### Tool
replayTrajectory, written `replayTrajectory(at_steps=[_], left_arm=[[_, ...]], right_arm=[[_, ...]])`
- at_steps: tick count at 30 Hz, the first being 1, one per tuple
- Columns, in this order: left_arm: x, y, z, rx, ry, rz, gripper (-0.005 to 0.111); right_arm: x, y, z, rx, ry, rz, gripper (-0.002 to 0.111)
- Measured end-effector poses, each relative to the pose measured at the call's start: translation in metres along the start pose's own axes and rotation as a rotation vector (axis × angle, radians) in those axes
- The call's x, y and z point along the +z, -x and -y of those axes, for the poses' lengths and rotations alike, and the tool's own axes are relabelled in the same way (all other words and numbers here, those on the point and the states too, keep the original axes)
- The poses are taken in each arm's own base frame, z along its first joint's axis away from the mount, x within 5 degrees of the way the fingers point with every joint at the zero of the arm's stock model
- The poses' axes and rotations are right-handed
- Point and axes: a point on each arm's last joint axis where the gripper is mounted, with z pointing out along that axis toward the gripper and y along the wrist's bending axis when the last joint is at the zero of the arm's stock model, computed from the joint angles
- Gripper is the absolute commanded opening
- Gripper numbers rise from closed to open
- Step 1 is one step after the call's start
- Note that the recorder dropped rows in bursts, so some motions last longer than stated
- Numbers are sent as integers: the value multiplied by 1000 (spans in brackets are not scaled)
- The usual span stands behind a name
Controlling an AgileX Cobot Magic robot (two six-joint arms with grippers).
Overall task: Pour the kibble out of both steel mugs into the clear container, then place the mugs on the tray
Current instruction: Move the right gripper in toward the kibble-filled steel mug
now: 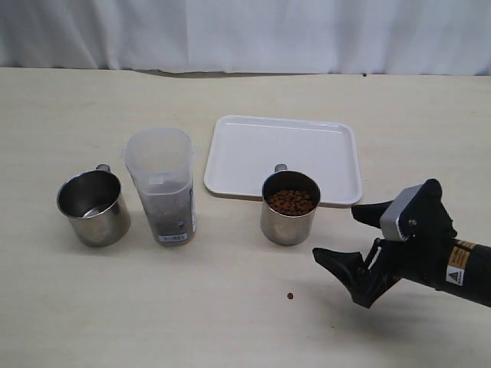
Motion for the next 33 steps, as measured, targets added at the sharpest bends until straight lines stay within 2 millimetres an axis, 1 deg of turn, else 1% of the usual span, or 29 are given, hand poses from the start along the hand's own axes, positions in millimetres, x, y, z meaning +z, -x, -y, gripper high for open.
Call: replayTrajectory(at_steps=[8,11,18,24,30,33], left_arm=[[0,0,0,0,0,0,0],[0,0,0,2,0,0,0],[0,0,0,2,0,0,0],[0,0,0,2,0,0,0],[0,0,0,2,0,0,0],[0,0,0,2,0,0,0]], right_arm=[[2,7,4,2,-13,59,71],[6,5,5,15,-8,64,76],[22,-6,13,51,9,53,75],[24,-8,14,60,9,49,75],[25,-6,24,94,-84,64,75],[27,-3,27,45,-89,75,75]])
